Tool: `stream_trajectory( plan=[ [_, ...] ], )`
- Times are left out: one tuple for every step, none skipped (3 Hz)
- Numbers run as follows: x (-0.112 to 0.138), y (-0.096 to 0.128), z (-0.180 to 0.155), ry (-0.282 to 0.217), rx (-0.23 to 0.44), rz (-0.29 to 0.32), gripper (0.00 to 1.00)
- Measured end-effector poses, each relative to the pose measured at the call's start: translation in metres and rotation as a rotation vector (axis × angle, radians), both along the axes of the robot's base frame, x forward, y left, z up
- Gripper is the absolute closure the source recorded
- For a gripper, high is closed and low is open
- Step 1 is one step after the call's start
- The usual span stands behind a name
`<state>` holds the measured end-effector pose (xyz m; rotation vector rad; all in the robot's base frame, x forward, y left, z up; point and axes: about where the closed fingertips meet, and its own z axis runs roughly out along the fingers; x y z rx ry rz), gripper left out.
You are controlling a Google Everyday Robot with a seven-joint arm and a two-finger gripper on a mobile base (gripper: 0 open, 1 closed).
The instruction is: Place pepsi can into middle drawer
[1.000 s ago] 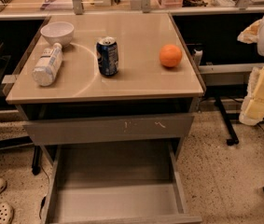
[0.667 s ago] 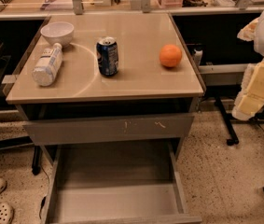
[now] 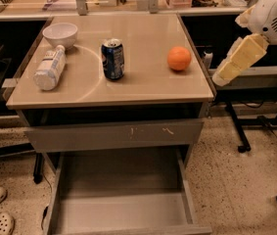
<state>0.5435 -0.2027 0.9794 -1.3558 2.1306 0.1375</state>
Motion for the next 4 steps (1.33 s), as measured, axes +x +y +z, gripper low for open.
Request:
stream_trajectory(
  plan=[
    [-0.006, 0.0, -0.001, 0.006, -0.019, 0.003, 0.0],
    [0.004, 0.011, -0.013, -0.007, -0.001, 0.023, 0.0],
    [0.039, 0.047, -0.037, -0.019, 0.112, 0.071, 0.0],
    [0.074, 0.083, -0.058, -0.004, 0.197, 0.145, 0.0]
  ],
)
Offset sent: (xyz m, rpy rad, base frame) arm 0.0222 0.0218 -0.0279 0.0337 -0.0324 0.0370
